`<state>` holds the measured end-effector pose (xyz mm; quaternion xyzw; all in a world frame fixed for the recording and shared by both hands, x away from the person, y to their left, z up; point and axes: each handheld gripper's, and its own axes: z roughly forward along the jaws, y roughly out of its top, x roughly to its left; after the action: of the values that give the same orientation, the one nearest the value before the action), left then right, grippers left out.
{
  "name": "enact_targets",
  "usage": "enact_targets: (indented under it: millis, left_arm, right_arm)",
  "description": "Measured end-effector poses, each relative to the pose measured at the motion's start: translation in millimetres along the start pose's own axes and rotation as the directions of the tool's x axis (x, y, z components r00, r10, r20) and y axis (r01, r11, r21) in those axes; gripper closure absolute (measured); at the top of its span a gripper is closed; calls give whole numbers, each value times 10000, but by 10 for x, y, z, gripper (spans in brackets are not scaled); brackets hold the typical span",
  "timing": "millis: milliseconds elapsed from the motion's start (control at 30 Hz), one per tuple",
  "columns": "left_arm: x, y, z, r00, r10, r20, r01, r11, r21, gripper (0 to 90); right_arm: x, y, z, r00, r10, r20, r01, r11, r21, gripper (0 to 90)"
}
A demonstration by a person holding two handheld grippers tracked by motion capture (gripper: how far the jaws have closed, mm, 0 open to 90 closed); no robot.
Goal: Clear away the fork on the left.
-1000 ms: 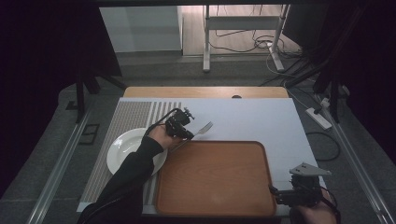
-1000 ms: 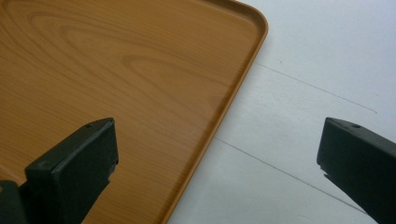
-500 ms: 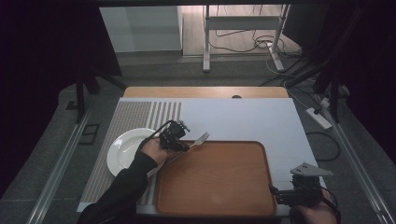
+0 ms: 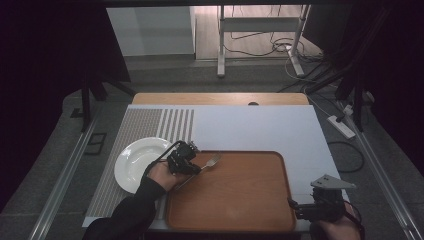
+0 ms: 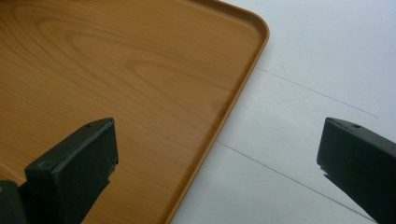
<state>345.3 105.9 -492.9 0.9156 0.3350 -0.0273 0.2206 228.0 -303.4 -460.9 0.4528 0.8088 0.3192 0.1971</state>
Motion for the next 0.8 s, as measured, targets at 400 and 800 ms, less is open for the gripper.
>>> enact_targets:
  millis: [400,800]
  left_arm:
    - [-203,-232,5,9990,-435,-46,436,9990,81,858]
    - [-294,-356,88,9975,-694,129,694,9976,1,853]
  right_arm:
    - [6,0,0,10000,-50,-86,50,10000,-18,0]
    - [10,4,6,9999,-83,-96,83,10000,13,0]
